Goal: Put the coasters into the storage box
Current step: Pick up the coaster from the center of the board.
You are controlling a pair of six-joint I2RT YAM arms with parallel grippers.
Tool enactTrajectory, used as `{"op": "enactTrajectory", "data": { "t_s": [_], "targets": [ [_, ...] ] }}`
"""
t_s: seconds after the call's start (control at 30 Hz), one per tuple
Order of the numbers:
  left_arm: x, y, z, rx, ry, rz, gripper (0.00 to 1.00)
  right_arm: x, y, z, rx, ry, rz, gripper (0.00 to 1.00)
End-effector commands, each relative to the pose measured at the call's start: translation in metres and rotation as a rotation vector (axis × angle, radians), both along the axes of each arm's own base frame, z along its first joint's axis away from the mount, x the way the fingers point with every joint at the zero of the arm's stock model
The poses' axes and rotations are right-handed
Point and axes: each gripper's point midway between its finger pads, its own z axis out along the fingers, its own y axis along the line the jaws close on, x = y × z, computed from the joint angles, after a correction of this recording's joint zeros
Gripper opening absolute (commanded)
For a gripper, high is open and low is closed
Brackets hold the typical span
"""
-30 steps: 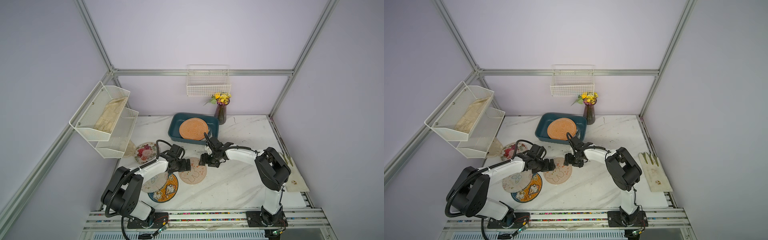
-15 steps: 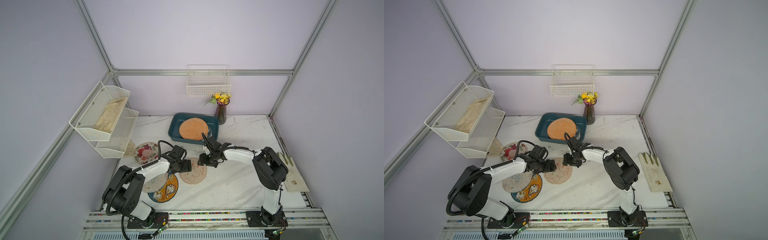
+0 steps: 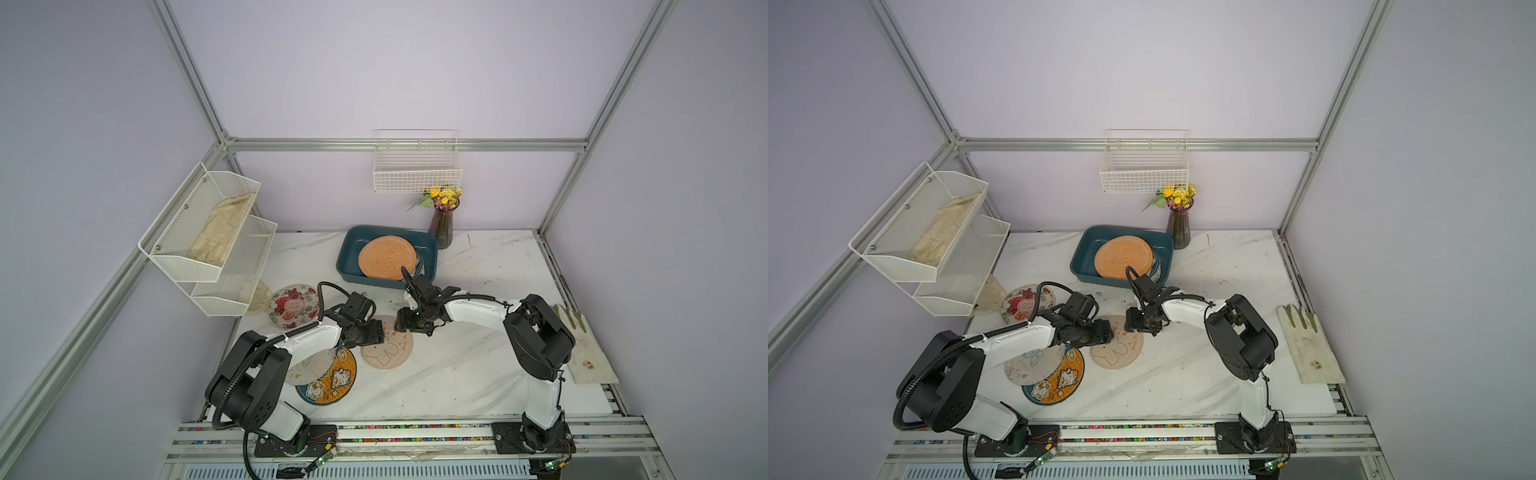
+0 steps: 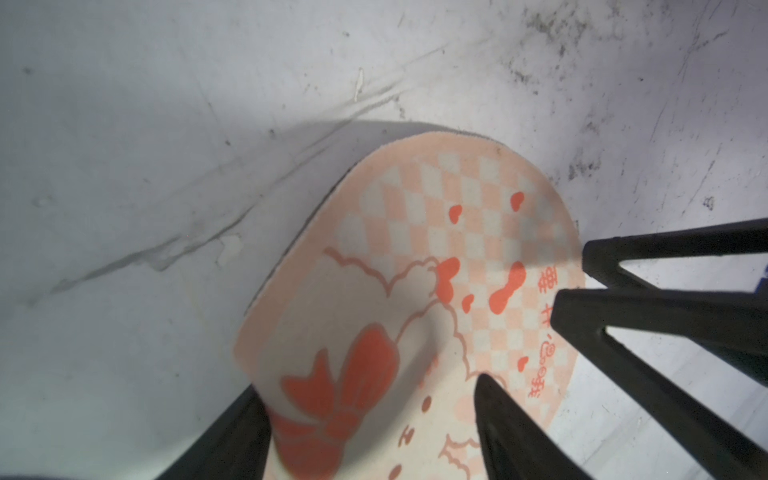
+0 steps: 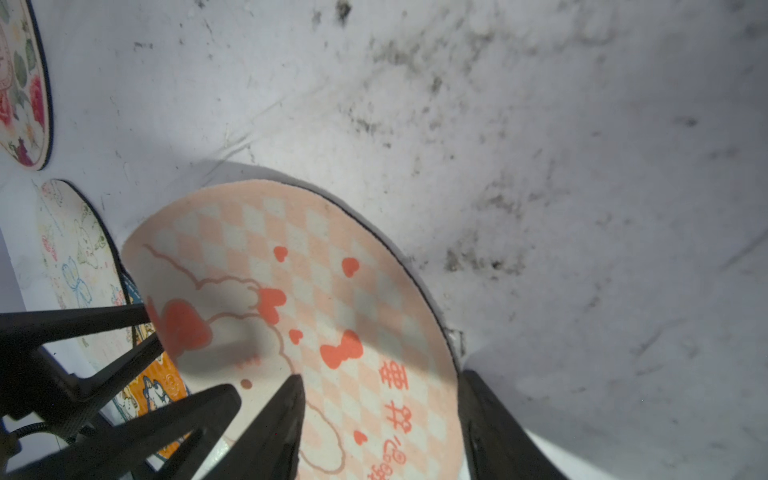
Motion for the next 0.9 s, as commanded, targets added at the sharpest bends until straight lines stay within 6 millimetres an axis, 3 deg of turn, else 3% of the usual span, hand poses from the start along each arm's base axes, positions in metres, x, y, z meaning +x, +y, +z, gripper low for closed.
{"op": "enactTrajectory", "data": {
  "t_s": [0.0,0.27,0.43,0.6,0.67,0.87],
  "targets": [
    [-0.016,-0.001,-0.009,-0.021,0.049,-0.009,0.65,-0.017,-0.006,-0.025,-0.057,0.061,0.003,0.61],
    [-0.010,-0.007,0.004,-0.050,0.019,-0.006,0.21,-0.018,-0.009,-0.016,-0.048,0.047,0.008,0.61],
    [-0.006,-0.011,0.019,-0.072,-0.005,-0.009,0.01,-0.016,-0.013,-0.005,-0.026,0.041,-0.005,0.65],
    [0.002,-0.015,0.046,-0.090,-0.046,-0.022,0.00,-0.011,-0.027,0.009,0.008,0.036,-0.036,0.72],
    [0.008,-0.019,0.073,-0.113,-0.100,-0.034,0.00,-0.009,-0.033,0.016,0.027,0.036,-0.049,0.75],
    [0.031,-0.033,0.126,-0.145,-0.190,-0.076,0.00,-0.006,-0.054,0.030,0.073,0.040,-0.090,0.81]
  ]
}}
